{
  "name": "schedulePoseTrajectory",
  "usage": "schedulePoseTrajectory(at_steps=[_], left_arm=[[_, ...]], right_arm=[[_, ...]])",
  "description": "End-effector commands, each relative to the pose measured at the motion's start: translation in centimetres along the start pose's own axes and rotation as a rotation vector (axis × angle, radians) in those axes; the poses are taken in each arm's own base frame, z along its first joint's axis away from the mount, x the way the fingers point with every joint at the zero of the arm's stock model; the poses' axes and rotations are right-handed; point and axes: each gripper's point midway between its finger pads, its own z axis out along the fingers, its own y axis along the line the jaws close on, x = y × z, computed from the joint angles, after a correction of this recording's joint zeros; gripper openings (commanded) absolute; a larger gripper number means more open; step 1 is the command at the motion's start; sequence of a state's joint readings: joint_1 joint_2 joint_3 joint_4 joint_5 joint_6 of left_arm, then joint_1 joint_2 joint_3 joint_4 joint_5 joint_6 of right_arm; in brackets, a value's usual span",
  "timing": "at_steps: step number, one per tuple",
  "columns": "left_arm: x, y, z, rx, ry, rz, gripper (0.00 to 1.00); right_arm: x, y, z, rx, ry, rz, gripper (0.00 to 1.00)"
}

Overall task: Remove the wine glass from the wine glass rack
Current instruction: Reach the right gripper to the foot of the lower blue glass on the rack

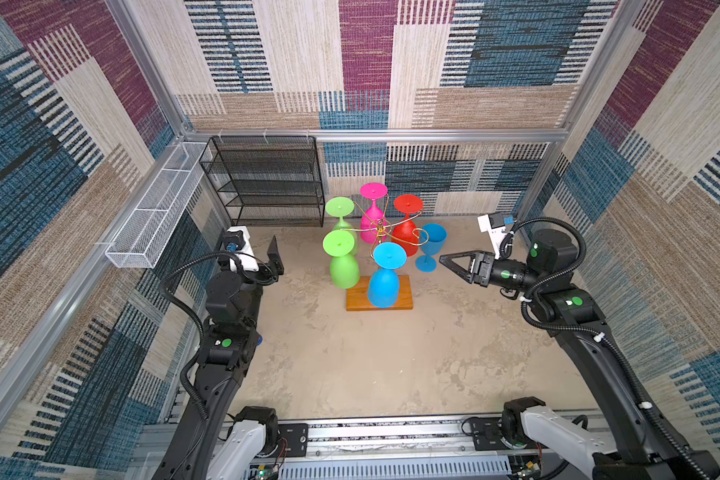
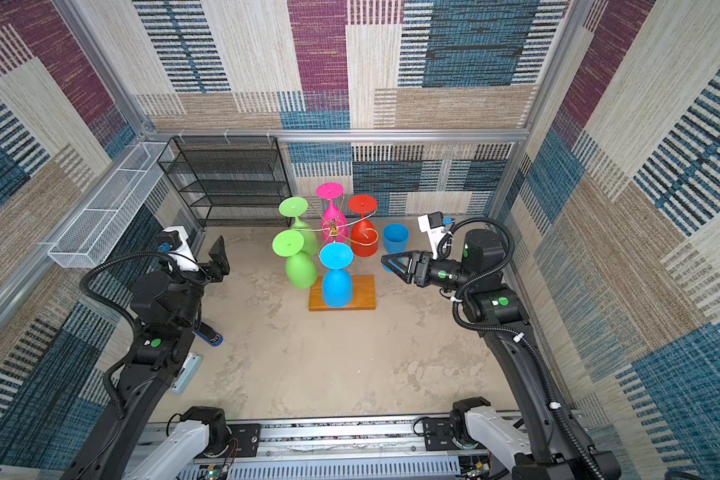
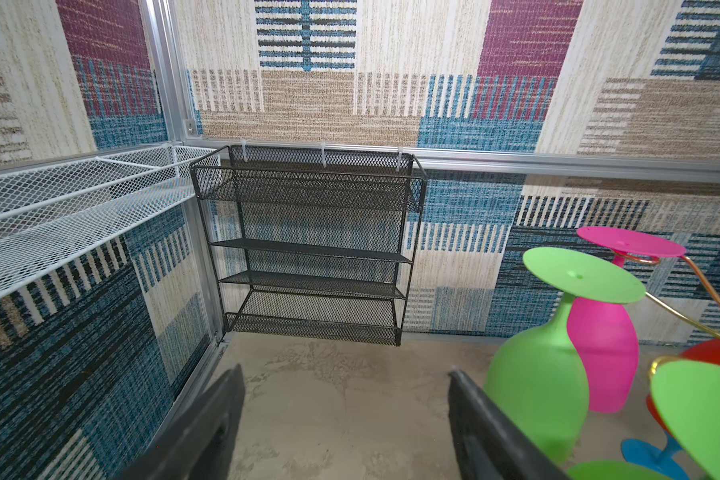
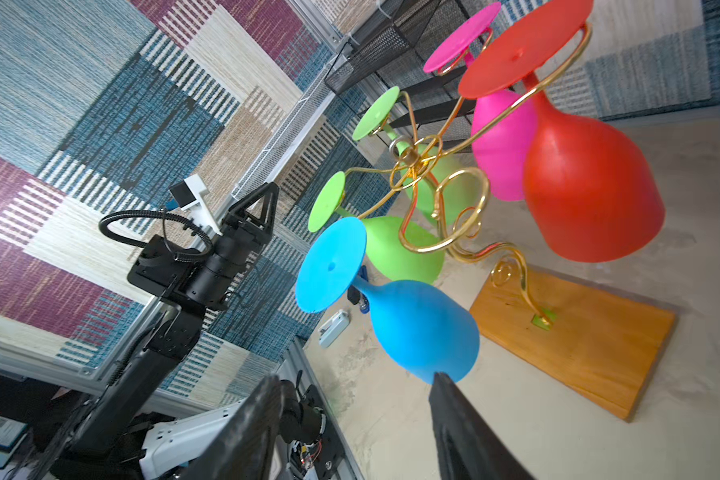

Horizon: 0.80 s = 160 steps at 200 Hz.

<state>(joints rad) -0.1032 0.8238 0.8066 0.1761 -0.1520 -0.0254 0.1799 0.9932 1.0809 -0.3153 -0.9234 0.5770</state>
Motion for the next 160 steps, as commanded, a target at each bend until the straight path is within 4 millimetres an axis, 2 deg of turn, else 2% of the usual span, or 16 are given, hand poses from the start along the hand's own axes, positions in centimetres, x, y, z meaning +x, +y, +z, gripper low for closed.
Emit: schedulePoseTrajectory(at_steps=[1, 33, 81, 160], left_arm=[[-0.7, 0.0, 0.0, 0.0, -0.03, -0.023, 0.79], [-0.7, 0.0, -0.1, 0.002, -0.031, -0.025, 0.79], [-0.8, 0.0, -0.2, 0.004, -0.034, -0.026, 0.79], [-0.6, -0.2, -0.1, 0.014, -0.028, -0.031, 0.79]], right_arm=[[0.3, 1.6, 0.4, -0.087, 0.0, 0.037, 0.58], [1.5, 2.3, 2.5, -0.104, 0.025, 0.045, 0.58], [1.6, 2.8, 4.7, -0.133, 0.037, 0.065, 0.56], [1.0, 2.3, 6.7, -0.143, 0.015, 0.104, 0.51]])
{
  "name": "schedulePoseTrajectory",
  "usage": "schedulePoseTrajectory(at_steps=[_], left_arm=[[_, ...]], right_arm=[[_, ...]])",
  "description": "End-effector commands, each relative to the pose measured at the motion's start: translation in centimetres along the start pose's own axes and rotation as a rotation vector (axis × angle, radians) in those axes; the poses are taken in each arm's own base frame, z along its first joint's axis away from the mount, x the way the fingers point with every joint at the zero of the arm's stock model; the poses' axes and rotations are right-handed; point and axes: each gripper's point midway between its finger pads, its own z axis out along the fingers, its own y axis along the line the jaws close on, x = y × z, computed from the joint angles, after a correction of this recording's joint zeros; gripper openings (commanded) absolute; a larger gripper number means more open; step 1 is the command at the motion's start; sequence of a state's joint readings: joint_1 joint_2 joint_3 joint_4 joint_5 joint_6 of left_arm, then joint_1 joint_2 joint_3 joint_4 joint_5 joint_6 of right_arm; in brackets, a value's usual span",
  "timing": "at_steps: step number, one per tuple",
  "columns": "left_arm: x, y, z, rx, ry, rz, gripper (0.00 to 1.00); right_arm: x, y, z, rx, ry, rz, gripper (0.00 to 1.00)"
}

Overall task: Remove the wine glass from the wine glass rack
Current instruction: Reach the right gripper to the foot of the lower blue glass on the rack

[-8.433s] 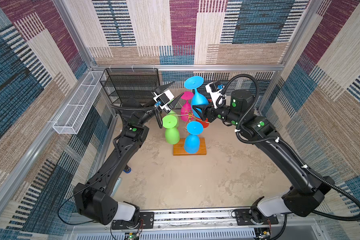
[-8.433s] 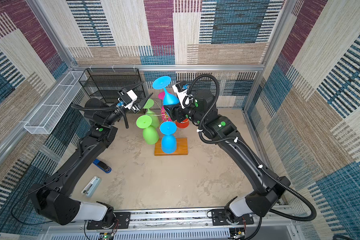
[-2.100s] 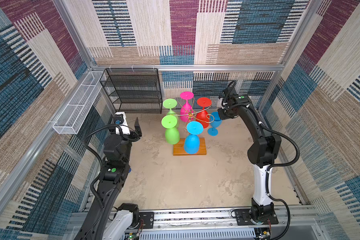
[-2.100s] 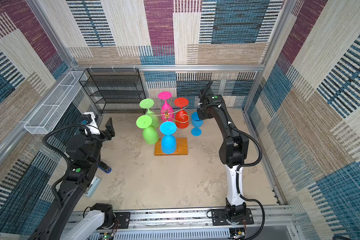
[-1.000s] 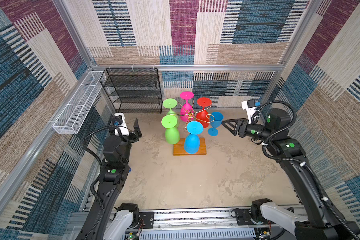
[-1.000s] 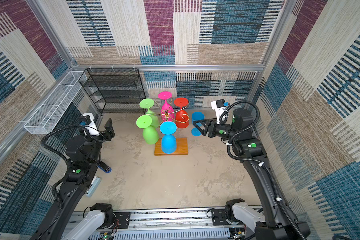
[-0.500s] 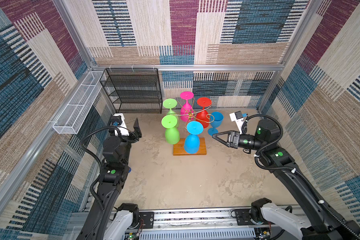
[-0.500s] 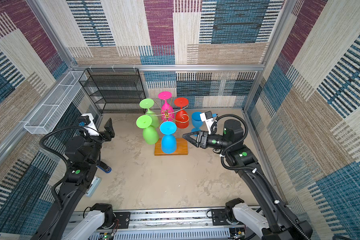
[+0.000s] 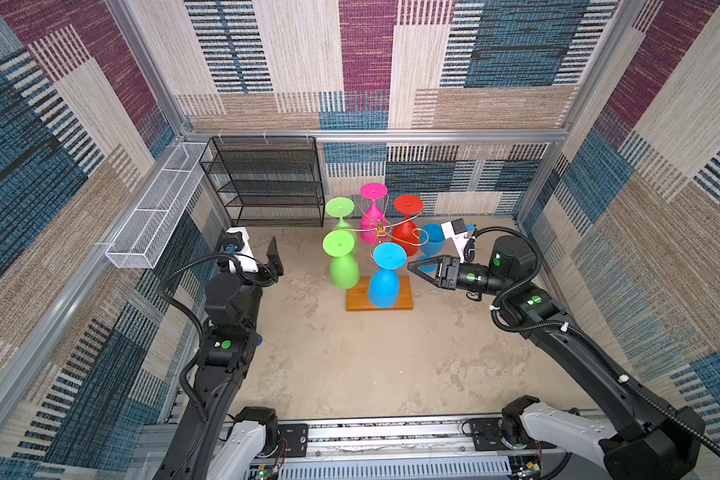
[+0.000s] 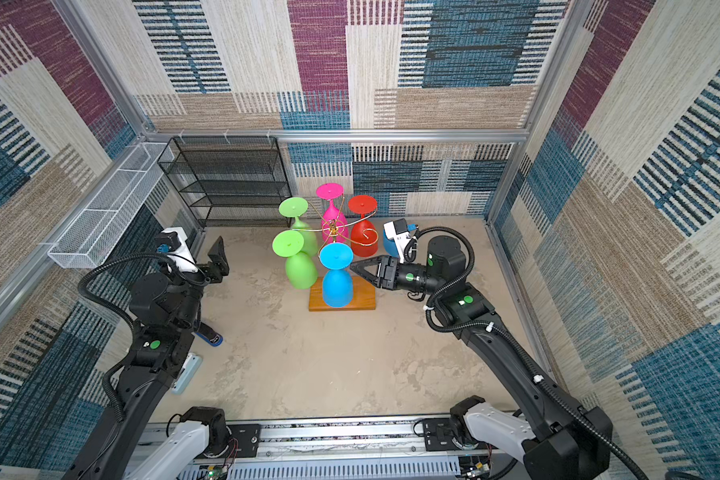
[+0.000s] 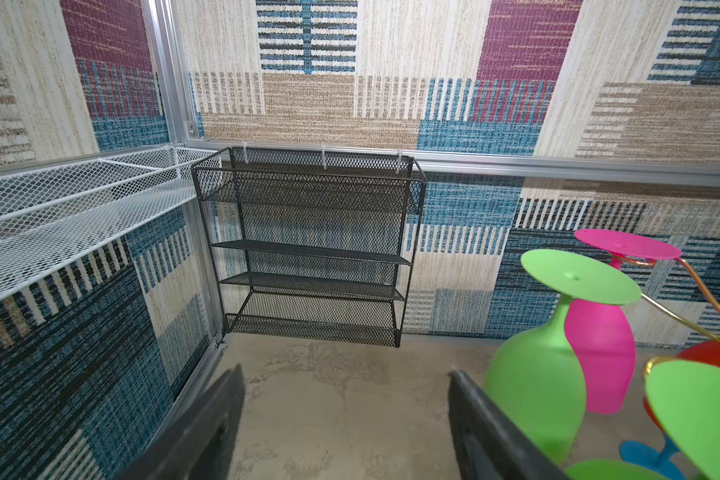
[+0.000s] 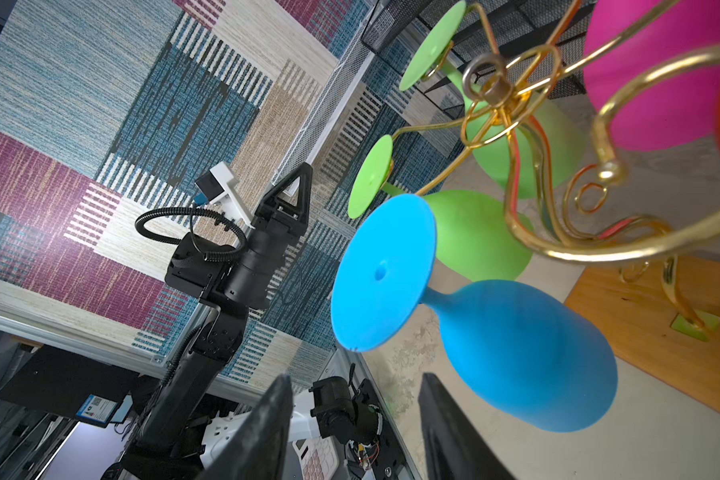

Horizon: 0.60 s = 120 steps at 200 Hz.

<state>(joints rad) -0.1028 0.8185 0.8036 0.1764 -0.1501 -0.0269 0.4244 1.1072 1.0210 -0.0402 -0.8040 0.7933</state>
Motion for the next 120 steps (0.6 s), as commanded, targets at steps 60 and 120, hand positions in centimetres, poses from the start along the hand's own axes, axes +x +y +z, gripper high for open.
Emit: schedulePoseTrajectory(at_steps=[60, 120], left_arm=[[-0.8, -0.2, 0.0, 0.014, -0.029, -0.031, 0.79], [-0.8, -0.1, 0.0, 0.012, -0.031, -0.03, 0.79]], right_arm=[[-1.2, 0.1, 1.5, -0.029, -0.034, 0.013, 0.5], [-1.5, -0.1, 2.1, -0.029, -0.051, 0.026, 0.42]])
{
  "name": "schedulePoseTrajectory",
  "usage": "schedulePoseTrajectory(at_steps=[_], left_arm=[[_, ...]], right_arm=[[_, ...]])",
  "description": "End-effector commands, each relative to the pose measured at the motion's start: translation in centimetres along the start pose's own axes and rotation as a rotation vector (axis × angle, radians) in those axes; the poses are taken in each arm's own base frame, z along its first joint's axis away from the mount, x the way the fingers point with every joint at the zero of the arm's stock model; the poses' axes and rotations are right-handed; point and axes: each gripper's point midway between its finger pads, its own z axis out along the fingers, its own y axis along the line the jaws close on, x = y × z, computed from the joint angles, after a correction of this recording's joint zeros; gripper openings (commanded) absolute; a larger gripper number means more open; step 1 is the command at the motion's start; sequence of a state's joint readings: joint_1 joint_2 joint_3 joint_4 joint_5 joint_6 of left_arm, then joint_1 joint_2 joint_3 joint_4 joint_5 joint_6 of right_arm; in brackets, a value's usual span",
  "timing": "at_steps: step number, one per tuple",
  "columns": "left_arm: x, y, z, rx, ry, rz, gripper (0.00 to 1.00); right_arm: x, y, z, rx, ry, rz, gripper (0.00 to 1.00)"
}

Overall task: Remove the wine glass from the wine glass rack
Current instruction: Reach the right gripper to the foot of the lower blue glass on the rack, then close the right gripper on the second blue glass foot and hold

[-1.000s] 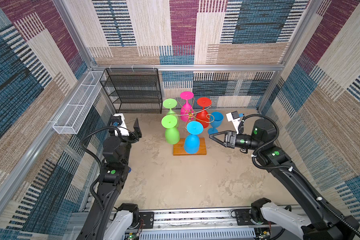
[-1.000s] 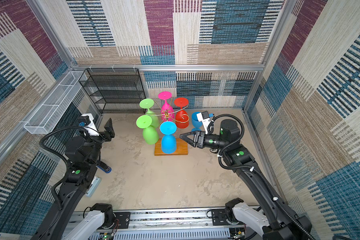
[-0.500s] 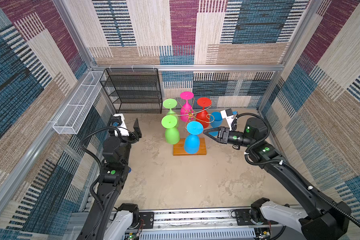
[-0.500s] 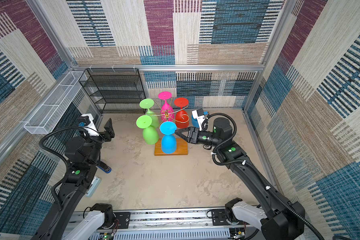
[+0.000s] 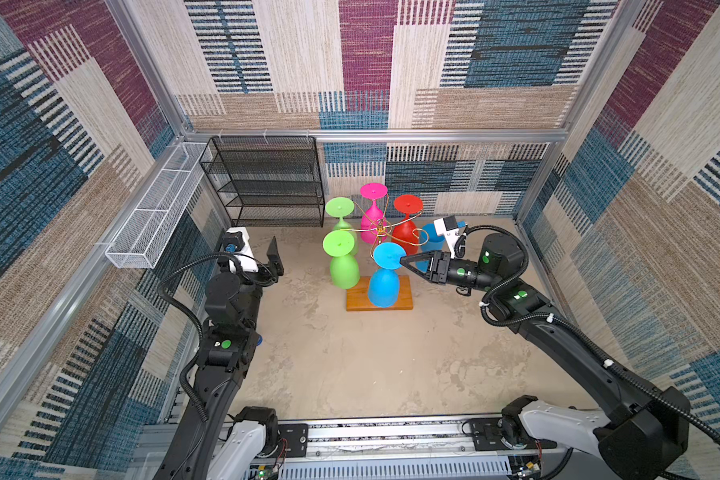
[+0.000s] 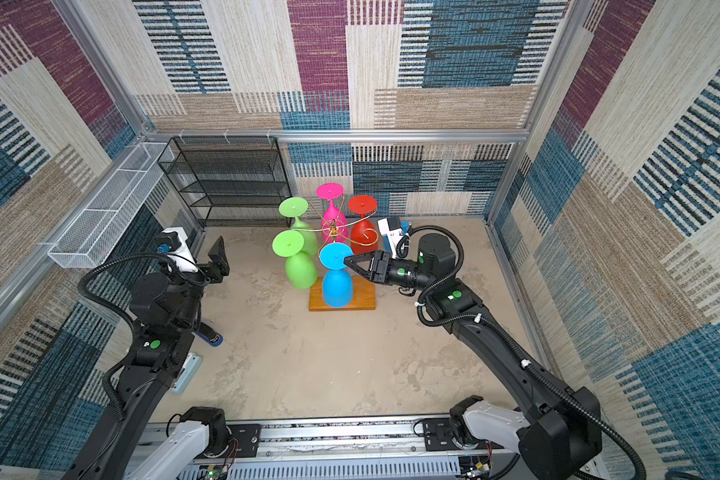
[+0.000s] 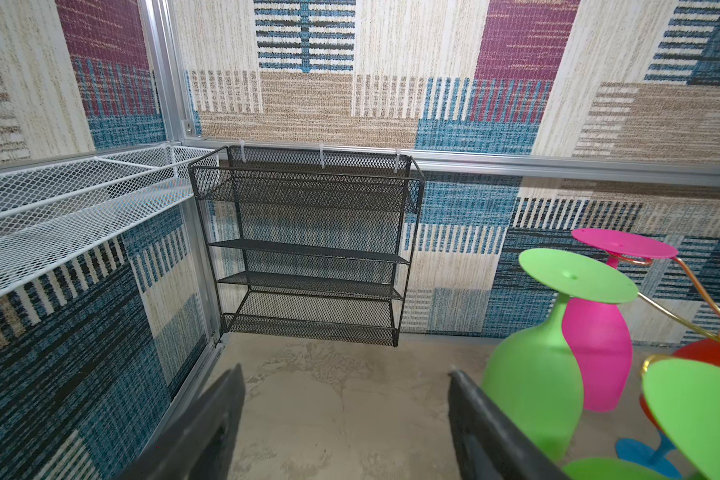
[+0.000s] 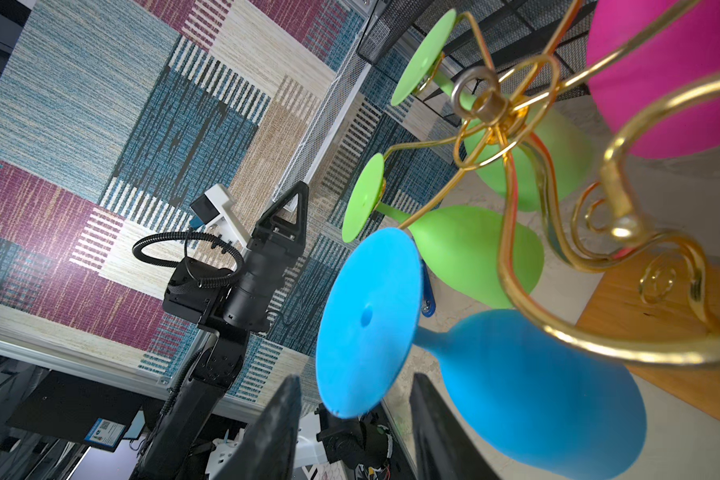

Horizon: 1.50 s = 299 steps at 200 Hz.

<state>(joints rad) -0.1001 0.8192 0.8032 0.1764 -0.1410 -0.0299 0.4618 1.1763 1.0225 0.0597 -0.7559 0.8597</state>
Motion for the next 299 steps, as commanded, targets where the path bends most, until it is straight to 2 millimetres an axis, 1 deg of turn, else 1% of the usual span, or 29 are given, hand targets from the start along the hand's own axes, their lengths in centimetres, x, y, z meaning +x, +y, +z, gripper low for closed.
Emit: schedulePoseTrajectory(at_steps=[1, 45, 93, 141, 176, 247, 271, 299], left_arm=[[-0.9, 0.0, -0.1, 0.006, -0.033, -0.028, 0.79], [-1.0, 0.2, -0.2, 0.001, -0.037, -0.029, 0.79], [-1.1, 0.2, -0.3, 0.0, -0.04, -0.029, 0.79], [-1.1, 0.4, -0.2, -0.003, -0.04, -0.032, 0.79], [-1.1, 0.5, -0.2, -0.005, -0.043, -0.034, 0.79], [-1.2, 0.6, -0.3, -0.008, -0.045, -0.037, 0.79], [-1.2, 0.7, -0.3, -0.01, -0.045, -0.039, 0.79], [-1.2, 0.7, -0.3, -0.011, -0.046, -0.041, 0.79]], right_arm=[[-0.8, 0.7, 0.2, -0.022, -0.03, -0.016, 0.41], [-1.0, 0.7, 0.6, -0.026, -0.025, -0.018, 0.35], [-0.7, 0.6, 1.2, -0.031, -0.012, -0.007, 0.27], [-1.0, 1.0, 1.1, -0.034, -0.021, 0.0, 0.2], [-1.0, 1.0, 1.0, -0.026, -0.023, 0.014, 0.15], [-1.1, 1.5, 1.0, -0.053, -0.02, 0.054, 0.03], [-1.2, 2.0, 1.0, -0.074, -0.018, 0.067, 0.0], [-1.4, 2.4, 0.9, -0.081, -0.024, 0.072, 0.0]])
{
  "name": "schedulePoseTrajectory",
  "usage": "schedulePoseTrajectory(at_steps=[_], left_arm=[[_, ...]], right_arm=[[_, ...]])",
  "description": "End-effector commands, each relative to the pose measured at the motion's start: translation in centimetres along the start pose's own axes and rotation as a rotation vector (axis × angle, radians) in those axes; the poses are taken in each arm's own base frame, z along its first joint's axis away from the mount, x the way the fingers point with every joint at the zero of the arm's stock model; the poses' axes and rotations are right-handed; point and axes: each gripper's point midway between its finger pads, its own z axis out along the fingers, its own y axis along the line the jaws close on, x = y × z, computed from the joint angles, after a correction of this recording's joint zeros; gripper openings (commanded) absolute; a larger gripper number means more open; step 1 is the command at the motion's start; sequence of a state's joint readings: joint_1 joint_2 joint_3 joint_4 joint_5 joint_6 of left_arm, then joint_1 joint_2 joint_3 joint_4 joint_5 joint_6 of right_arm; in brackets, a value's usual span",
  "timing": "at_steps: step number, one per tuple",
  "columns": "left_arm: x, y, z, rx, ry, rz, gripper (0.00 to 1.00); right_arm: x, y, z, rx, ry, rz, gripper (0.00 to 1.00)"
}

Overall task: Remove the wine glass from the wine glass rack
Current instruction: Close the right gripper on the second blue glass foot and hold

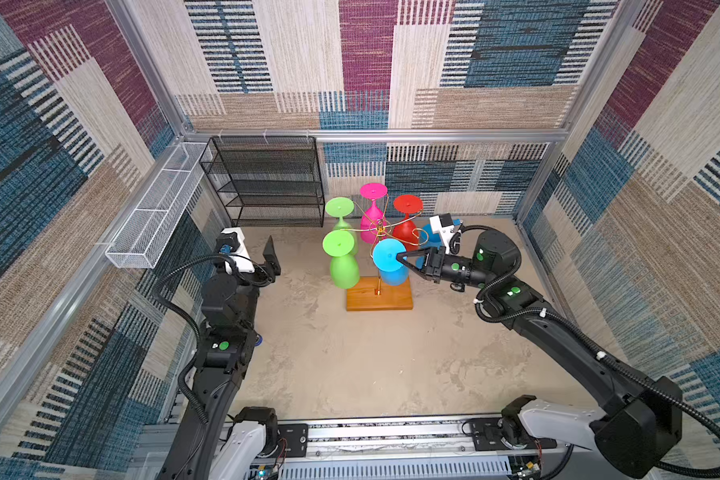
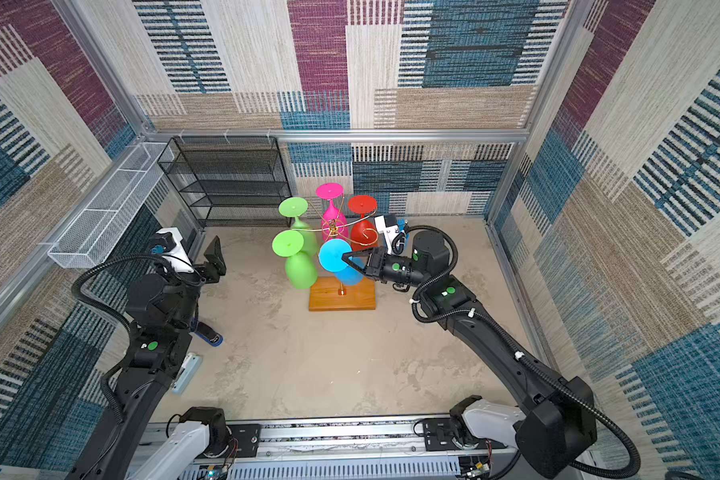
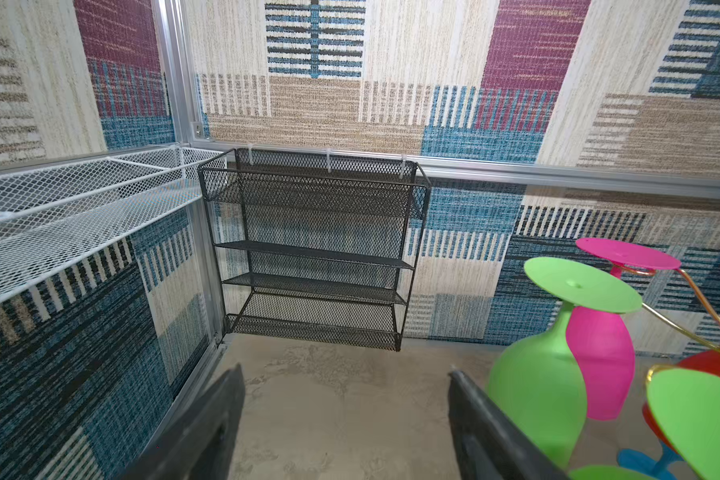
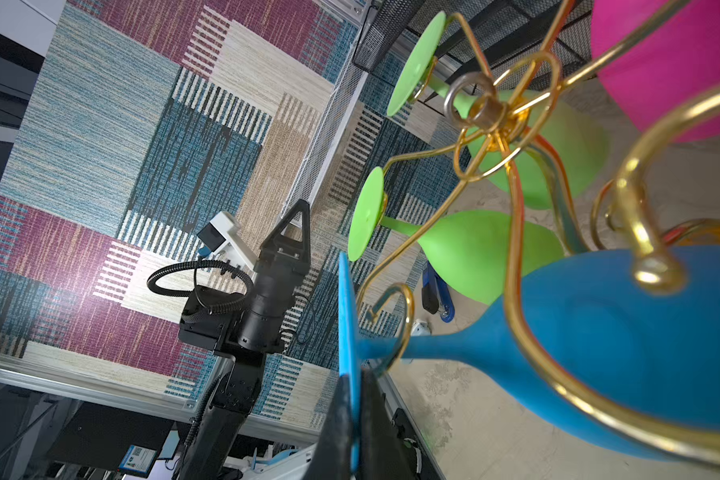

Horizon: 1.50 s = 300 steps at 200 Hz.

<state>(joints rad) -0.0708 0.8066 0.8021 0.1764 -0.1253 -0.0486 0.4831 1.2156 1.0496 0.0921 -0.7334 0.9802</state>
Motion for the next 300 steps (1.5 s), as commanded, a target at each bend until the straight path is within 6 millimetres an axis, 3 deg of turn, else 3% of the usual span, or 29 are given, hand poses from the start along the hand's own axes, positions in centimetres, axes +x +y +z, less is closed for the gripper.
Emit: schedulePoseTrajectory(at_steps=[1, 102, 173, 300], left_arm=[[-0.7, 0.0, 0.0, 0.002, -0.032, -0.023, 0.79], [-0.9, 0.2, -0.1, -0.001, -0.037, -0.031, 0.79], [-1.0, 0.4, -0.1, -0.002, -0.04, -0.036, 0.79], [-1.0, 0.6, -0.2, -0.008, -0.042, -0.036, 0.79]], right_arm=[[-0.6, 2.3, -0.2, -0.071, -0.012, -0.033, 0.0], [-0.9, 4.1, -0.7, -0.108, -0.019, -0.034, 0.0], [0.4, 4.6, 0.5, -0.113, 0.028, -0.039, 0.0], [-1.3, 4.3, 1.7, -0.085, -0.033, -0.069, 0.0]])
